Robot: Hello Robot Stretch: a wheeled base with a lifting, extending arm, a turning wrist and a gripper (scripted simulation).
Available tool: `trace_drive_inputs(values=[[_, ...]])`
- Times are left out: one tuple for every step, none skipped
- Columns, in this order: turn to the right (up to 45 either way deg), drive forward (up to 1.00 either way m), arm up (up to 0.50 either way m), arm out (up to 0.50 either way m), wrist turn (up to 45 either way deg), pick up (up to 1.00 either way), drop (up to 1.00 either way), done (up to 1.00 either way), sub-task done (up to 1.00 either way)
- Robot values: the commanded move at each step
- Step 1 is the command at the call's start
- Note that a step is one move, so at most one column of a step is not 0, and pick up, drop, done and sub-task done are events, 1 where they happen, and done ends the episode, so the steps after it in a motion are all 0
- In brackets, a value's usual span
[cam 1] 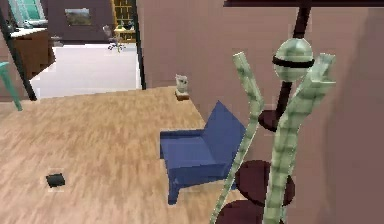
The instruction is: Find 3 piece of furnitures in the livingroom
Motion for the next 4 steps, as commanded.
trace_drive_inputs(values=[[-45.0, 0.00, 0.00, 0.00, 0.0, 0.00, 0.00, 0.00, 0.00], [-45.0, 0.00, 0.00, 0.00, 0.0, 0.00, 0.00, 0.00, 0.00], [-15.0, 0.00, 0.00, 0.00, 0.0, 0.00, 0.00, 0.00, 0.00], [0.0, 0.75, 0.00, 0.00, 0.0, 0.00, 0.00, 0.00, 0.00]])
